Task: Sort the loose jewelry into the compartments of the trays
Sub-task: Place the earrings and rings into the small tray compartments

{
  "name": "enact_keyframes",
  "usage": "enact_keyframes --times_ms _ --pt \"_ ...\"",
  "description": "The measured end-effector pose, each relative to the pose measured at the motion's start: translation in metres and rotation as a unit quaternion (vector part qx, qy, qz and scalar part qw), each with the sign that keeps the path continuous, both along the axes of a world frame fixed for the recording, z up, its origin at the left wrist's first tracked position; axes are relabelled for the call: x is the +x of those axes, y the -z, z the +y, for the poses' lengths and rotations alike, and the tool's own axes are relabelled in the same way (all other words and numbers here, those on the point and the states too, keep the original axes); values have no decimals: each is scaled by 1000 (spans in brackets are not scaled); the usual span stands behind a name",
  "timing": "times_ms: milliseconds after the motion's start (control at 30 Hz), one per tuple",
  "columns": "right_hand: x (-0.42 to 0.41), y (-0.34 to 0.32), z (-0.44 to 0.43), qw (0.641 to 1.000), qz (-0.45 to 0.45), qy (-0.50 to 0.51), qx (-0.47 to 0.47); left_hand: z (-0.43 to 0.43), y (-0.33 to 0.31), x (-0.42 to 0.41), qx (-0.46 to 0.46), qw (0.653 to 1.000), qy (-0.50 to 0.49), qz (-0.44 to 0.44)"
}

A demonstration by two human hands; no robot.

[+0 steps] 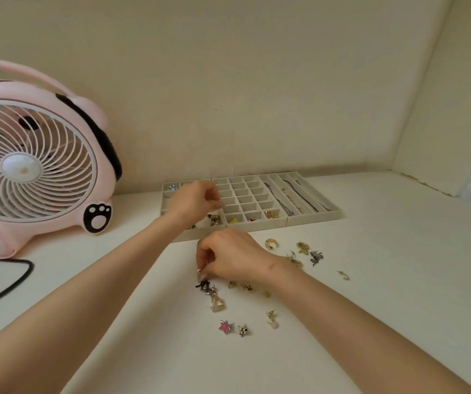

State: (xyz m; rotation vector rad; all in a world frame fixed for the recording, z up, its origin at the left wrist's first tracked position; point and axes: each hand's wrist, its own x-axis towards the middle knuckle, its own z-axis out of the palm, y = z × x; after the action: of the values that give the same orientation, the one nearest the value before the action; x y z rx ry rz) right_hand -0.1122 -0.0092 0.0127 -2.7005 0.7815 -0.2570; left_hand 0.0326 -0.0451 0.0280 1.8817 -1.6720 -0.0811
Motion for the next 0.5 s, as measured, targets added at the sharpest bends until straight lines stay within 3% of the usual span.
enact_keyframes --times_ms 267,500 --pt "-37 3 -26 987 -106 104 58 -47 4 -10 120 987 -10 -105" --pt "-43 -3 -75 950 -206 224 74 -19 3 1 42 997 -36 -51"
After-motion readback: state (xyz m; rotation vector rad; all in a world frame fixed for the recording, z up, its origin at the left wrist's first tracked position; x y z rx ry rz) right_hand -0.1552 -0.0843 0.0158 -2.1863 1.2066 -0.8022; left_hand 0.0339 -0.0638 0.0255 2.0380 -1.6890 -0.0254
